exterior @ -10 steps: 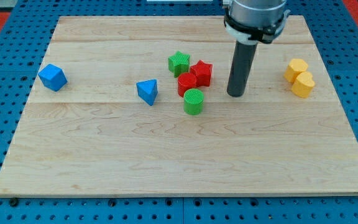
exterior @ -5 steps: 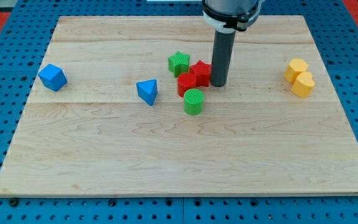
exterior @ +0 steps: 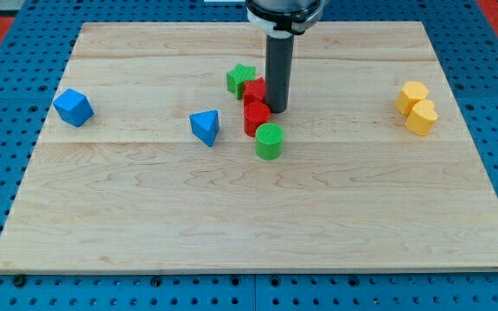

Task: Move red star towards bottom left

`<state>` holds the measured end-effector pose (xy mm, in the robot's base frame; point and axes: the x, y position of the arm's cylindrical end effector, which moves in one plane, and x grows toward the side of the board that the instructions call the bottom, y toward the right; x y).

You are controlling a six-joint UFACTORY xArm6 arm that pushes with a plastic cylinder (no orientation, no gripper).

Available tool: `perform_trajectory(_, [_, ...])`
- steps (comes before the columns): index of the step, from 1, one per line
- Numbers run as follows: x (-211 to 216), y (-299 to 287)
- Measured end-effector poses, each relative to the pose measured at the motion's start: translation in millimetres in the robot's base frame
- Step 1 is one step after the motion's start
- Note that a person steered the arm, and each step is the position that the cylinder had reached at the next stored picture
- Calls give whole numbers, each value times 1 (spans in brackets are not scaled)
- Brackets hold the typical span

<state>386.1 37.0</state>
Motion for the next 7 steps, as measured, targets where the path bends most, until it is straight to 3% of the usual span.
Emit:
perform_trajectory(3, [3,22])
perform_trajectory(4, [-20,31])
perform_trajectory(7, [-16,-36])
